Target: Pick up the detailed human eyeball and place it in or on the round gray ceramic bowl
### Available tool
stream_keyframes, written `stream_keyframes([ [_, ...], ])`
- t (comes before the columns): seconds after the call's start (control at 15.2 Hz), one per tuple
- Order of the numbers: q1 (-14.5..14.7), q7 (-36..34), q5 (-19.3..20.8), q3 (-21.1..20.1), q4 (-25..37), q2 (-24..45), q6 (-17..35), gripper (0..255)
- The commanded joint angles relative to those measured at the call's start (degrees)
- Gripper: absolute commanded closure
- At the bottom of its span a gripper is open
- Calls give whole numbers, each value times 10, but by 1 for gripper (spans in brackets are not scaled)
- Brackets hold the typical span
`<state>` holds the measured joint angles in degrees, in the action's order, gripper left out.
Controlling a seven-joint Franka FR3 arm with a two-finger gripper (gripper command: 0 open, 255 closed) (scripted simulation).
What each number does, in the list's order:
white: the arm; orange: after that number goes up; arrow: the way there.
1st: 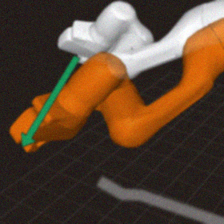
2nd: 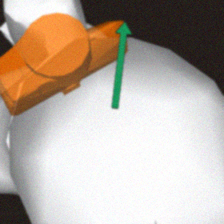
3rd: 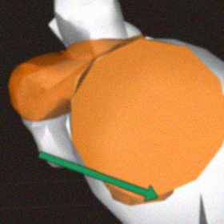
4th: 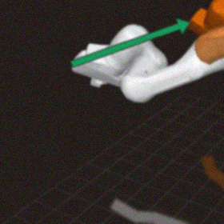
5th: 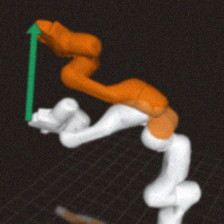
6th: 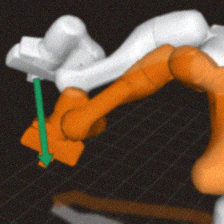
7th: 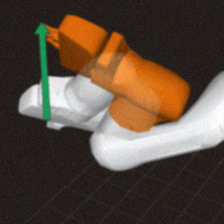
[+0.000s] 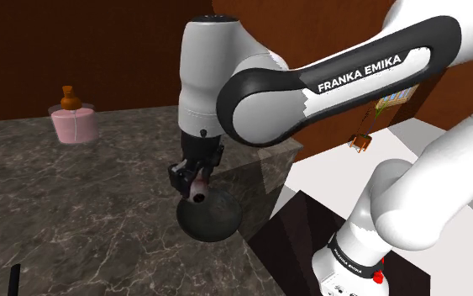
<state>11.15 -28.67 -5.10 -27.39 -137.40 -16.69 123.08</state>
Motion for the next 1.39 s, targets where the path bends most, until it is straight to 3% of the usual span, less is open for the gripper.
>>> stream_keyframes([
  [0.0,3,31,-17,19,-40,-44,-2,255],
  [0.13,6,58,-26,40,-75,-85,-7,255],
  [1.06,-3,38,-13,15,-135,-14,122,255],
  [1.32,-3,38,-13,15,-135,-14,122,255],
])
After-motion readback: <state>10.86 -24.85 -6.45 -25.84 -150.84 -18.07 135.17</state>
